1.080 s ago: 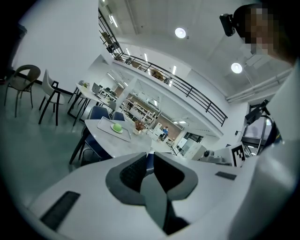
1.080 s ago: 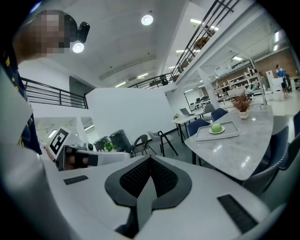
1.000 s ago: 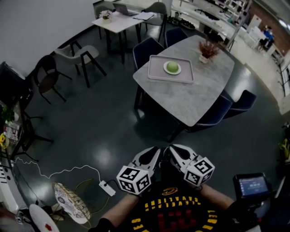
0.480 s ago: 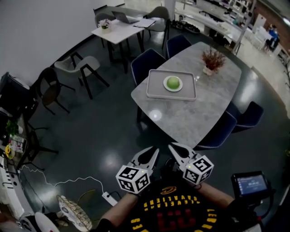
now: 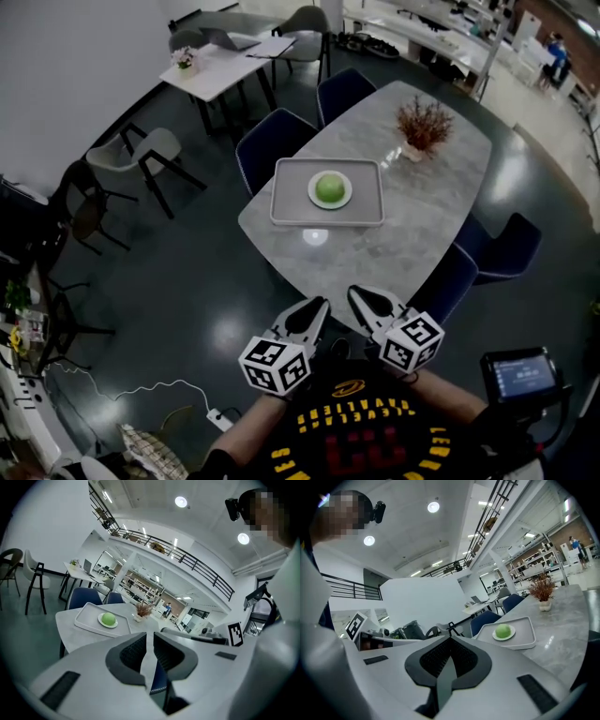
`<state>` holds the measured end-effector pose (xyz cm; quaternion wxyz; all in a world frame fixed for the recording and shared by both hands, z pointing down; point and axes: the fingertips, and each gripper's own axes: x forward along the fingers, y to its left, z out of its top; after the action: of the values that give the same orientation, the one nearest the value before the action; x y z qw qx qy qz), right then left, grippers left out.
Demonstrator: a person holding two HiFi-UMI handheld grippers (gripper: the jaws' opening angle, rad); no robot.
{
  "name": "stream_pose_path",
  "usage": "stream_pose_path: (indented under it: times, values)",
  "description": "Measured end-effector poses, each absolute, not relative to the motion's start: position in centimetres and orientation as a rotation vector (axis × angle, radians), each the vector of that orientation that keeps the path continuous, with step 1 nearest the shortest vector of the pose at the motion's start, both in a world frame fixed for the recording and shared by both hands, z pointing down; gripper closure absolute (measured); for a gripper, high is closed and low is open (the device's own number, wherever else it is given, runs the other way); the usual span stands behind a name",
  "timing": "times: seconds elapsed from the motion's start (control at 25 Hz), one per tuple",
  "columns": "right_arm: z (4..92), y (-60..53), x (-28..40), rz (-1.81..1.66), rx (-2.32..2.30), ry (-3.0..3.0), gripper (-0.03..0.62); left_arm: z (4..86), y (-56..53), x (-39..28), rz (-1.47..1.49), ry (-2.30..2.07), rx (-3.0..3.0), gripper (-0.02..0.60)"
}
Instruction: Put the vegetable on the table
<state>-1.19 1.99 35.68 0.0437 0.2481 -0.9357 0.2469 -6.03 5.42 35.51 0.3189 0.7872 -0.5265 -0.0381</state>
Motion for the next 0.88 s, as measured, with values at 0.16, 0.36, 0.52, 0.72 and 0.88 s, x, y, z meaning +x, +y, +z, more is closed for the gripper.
stream_pose_path:
  times: [0.16, 0.36, 0.52, 0.72, 0.88]
  values:
    - [36.1, -0.5, 0.2, 0.796, 0.799, -2.829, 0.589, 35.4, 2.8, -5.1, -0.068, -1.379, 2.073, 0.532]
    - [37.4, -3.8, -0.3, 0.851, 0.848, -2.786, 0.589, 36.2, -0.9, -6.3, -0.048, -1.373, 2.061, 0.532]
    - [38.9, -7.6, 0.1, 0.900, 0.956, -2.744, 0.589, 38.5, -4.7, -7.2, -0.027, -1.315, 2.046, 0.532]
    - [39.3, -12.9, 0.5, 0.936, 1.090, -2.691, 0.589, 39.2, -10.7, -8.6, 0.023, -1.281, 2.074, 0.532]
    - [39.8, -16.7, 0.3, 0.849, 1.207, -2.641, 0.589, 40.1, -14.7, -10.3, 0.075, -1.260, 2.089, 0.531]
